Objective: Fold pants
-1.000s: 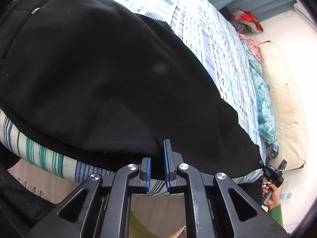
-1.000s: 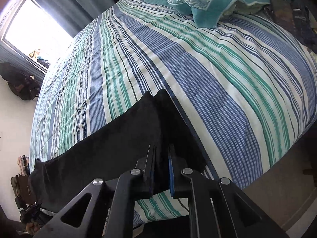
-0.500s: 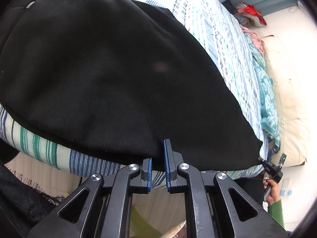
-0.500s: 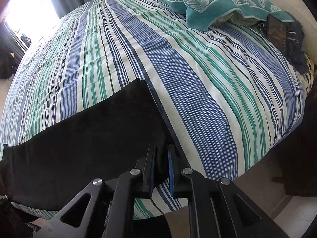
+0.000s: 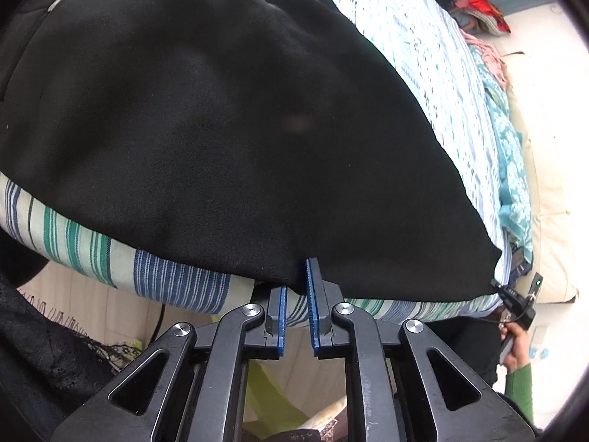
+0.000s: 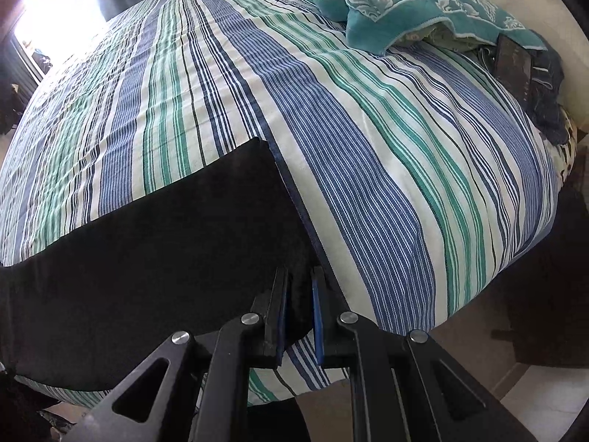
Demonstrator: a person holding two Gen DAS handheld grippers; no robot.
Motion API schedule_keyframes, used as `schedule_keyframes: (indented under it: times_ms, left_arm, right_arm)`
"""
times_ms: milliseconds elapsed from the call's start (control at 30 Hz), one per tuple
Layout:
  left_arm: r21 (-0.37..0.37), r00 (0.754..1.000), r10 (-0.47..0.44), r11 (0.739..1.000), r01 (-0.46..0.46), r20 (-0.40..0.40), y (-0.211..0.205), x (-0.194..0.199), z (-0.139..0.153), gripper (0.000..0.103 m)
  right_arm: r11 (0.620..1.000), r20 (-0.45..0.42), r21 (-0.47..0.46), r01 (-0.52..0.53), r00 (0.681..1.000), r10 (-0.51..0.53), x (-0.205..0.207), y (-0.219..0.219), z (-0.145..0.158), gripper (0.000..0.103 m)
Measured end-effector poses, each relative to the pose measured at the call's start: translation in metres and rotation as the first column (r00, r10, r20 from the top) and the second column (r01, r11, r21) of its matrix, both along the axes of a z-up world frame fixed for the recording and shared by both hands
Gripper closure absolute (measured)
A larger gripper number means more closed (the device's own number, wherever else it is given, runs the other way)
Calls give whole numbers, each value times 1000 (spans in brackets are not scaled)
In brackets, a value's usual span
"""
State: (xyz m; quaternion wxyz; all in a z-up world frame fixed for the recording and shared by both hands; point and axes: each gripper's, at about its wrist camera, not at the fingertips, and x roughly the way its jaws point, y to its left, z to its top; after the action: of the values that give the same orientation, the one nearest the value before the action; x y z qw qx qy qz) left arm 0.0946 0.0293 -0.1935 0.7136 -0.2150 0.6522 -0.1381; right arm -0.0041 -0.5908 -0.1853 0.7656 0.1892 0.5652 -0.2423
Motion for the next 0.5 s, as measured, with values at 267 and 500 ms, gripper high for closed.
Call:
schedule_keyframes:
  times_ms: [267, 500]
  left_arm:
    - [87, 996, 1, 996, -8, 86, 46, -34, 66, 35]
    - [315, 903, -122, 949, -15, 412, 34, 32, 101, 17]
  right_arm:
    - [994, 126, 16, 107, 986, -108, -36, -13, 28, 19]
    - [993, 307, -107, 59, 951, -23, -24, 55, 99, 19]
